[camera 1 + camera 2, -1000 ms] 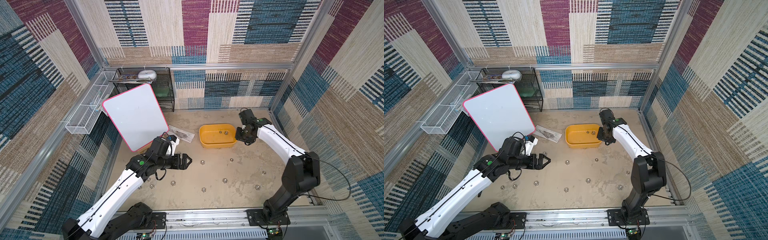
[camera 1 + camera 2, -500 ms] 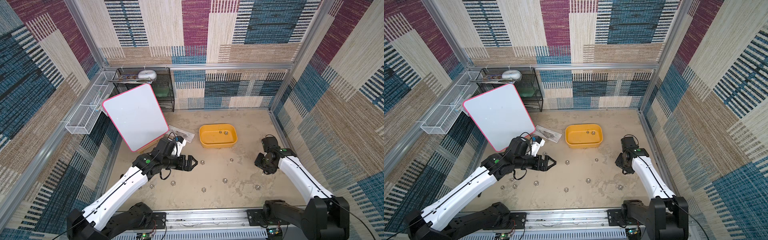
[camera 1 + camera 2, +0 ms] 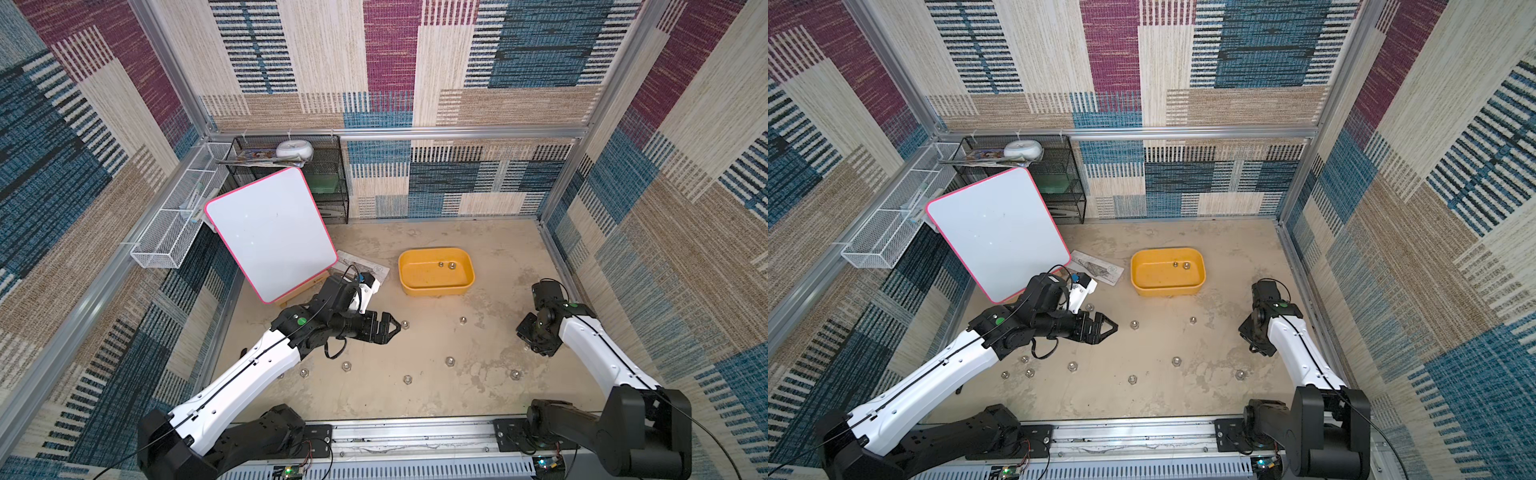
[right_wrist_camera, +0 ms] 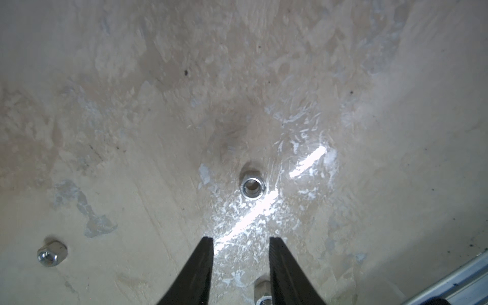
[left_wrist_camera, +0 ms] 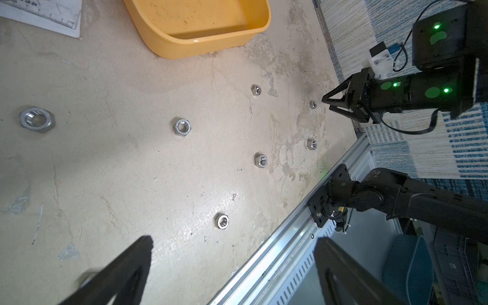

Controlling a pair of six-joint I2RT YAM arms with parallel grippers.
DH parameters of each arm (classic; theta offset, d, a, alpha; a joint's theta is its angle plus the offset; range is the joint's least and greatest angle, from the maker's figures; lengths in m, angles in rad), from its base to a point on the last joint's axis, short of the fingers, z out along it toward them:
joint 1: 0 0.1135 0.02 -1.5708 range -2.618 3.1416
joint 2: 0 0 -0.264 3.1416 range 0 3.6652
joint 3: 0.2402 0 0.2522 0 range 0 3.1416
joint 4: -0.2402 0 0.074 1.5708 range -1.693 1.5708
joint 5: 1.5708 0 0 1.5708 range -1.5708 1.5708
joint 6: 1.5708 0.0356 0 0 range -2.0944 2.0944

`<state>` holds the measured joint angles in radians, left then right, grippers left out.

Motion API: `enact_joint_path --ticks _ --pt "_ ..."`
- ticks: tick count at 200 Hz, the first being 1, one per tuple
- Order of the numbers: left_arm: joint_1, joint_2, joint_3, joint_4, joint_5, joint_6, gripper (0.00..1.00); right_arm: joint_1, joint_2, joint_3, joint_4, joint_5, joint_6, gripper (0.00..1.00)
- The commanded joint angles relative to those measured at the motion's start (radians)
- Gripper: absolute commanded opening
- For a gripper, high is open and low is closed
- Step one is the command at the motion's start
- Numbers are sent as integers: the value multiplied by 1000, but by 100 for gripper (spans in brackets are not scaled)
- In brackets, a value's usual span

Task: Put the nuts on the desktop into the storage box
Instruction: Pick up the nut from the center of the board.

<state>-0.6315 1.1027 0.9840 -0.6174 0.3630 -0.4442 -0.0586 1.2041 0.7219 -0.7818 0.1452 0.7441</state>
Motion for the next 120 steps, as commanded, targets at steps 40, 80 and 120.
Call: enact_joint_path --ticks 40,80,120 --pt "1 2 7 22 -7 18 100 -50 62 -33 89 -11 12 41" --pt "0 8 10 24 -11 19 100 -76 93 -50 125 -24 0 44" --pt "0 13 11 24 -12 17 100 -84 125 -45 153 -32 -12 45"
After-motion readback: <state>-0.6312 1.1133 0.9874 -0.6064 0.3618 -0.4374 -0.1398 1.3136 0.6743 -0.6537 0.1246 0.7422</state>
